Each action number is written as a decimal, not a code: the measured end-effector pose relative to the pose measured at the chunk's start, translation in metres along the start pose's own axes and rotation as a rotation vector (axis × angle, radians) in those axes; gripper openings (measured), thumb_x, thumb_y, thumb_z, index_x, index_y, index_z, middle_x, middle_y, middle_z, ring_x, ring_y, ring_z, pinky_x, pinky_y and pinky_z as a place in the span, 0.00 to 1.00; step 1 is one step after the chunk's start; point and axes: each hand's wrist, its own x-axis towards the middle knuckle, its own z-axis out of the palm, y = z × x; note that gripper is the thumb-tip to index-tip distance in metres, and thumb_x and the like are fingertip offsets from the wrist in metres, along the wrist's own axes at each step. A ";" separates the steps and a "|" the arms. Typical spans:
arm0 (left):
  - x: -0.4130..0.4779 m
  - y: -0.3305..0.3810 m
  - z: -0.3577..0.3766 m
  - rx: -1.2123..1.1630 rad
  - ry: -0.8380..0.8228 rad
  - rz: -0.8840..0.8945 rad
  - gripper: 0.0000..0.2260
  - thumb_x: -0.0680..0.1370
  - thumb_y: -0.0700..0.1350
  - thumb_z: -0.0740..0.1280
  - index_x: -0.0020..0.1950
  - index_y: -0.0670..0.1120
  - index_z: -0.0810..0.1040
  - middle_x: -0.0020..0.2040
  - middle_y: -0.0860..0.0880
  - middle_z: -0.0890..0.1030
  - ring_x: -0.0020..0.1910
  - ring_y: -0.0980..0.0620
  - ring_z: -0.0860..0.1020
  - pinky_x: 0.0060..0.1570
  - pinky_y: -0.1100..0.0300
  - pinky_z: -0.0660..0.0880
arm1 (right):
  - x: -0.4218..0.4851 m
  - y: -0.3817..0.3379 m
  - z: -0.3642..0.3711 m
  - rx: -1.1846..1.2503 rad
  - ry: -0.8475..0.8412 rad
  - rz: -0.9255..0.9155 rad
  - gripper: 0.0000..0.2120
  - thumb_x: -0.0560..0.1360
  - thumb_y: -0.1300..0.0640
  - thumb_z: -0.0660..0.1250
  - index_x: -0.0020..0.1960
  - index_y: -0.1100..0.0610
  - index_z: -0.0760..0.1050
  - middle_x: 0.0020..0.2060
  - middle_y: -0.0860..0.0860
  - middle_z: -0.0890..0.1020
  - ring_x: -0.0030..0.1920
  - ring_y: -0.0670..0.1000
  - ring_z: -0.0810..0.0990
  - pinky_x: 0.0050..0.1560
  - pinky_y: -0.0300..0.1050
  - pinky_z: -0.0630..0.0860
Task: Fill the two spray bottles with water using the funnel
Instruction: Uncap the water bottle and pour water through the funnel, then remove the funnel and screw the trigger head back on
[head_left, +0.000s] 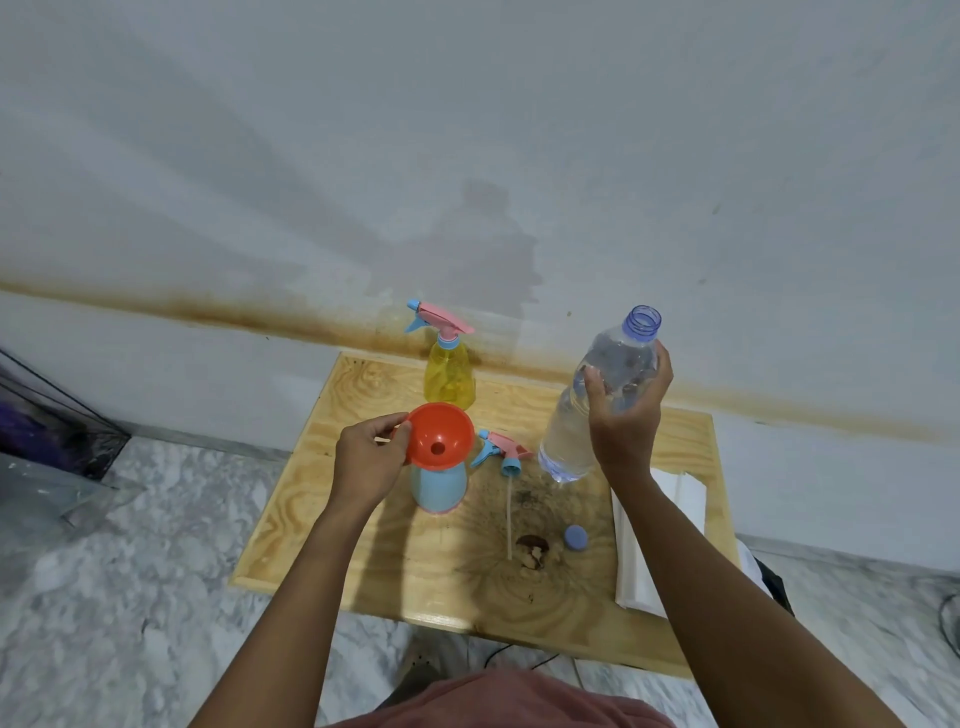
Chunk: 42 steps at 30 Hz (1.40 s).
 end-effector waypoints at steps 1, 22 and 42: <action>0.000 0.000 0.000 -0.003 0.000 -0.006 0.10 0.79 0.41 0.69 0.59 0.42 0.83 0.48 0.47 0.83 0.45 0.45 0.84 0.42 0.60 0.81 | -0.001 0.000 -0.001 0.000 0.000 0.003 0.37 0.73 0.50 0.73 0.75 0.49 0.58 0.70 0.51 0.71 0.70 0.49 0.72 0.66 0.57 0.75; 0.001 -0.006 -0.004 -0.081 -0.076 -0.002 0.11 0.80 0.42 0.67 0.61 0.44 0.83 0.50 0.49 0.83 0.45 0.52 0.84 0.48 0.51 0.83 | -0.090 -0.019 0.060 -0.295 -0.538 0.302 0.21 0.78 0.40 0.64 0.65 0.51 0.72 0.54 0.48 0.79 0.51 0.45 0.79 0.53 0.46 0.78; 0.012 -0.053 0.011 0.207 -0.361 0.142 0.21 0.70 0.45 0.78 0.60 0.43 0.77 0.53 0.52 0.79 0.51 0.53 0.77 0.40 0.71 0.68 | -0.078 -0.028 0.072 -0.438 -0.515 0.202 0.07 0.78 0.56 0.66 0.54 0.53 0.79 0.33 0.48 0.83 0.37 0.47 0.83 0.44 0.47 0.82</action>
